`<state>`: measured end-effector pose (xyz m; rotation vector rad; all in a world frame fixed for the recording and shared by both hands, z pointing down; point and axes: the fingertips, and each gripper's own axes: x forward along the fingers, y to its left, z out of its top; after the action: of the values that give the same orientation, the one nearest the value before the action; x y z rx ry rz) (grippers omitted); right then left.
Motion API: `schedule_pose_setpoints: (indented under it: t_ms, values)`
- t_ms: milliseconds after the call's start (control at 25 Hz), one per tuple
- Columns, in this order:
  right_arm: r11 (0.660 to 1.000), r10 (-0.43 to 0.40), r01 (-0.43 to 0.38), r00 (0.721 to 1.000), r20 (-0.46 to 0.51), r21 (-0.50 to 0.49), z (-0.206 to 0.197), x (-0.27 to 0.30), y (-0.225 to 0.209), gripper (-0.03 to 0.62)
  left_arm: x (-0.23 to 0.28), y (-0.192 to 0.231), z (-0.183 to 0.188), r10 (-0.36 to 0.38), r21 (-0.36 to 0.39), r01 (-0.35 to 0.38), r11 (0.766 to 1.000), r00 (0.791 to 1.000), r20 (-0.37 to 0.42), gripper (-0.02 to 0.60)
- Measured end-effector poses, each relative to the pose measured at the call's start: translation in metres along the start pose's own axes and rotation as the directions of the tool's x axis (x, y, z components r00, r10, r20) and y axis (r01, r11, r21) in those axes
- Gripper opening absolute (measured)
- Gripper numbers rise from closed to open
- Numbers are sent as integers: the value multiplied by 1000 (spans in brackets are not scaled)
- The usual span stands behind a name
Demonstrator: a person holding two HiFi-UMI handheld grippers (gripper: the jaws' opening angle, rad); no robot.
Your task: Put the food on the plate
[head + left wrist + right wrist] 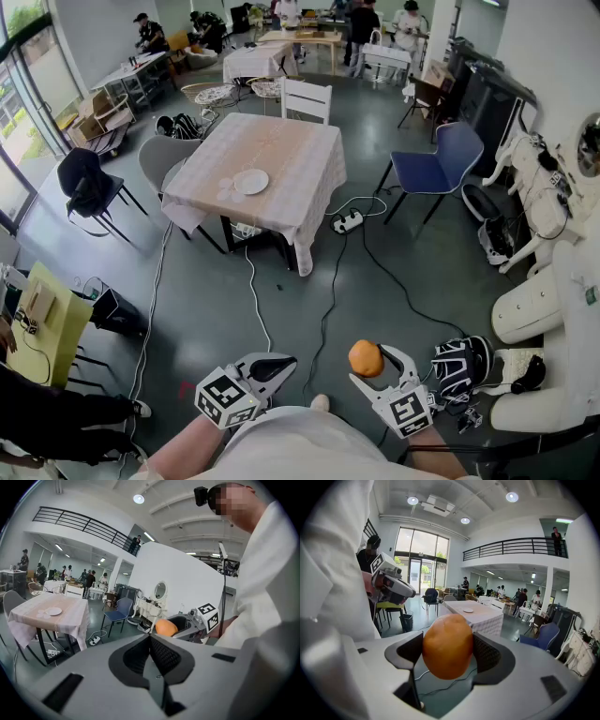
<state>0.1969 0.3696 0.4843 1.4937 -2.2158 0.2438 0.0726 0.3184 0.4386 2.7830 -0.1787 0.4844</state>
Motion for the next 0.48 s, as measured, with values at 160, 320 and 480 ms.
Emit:
schedule_pose_setpoints:
  t_ms: [160, 320, 480]
  values:
    - [1000, 7, -7, 1000, 2, -3, -1, 2, -4, 347, 0, 1, 3, 5, -9, -5, 1000, 1000, 9, 9]
    - [999, 46, -46, 999, -3, -11, -7, 10, -1, 348, -7, 4, -1, 56, -25, -56, 998, 998, 11, 9]
    - [997, 77, -77, 997, -3, -31, -7, 22, -3, 348, -17, 6, -4, 102, -36, -101, 994, 995, 20, 9]
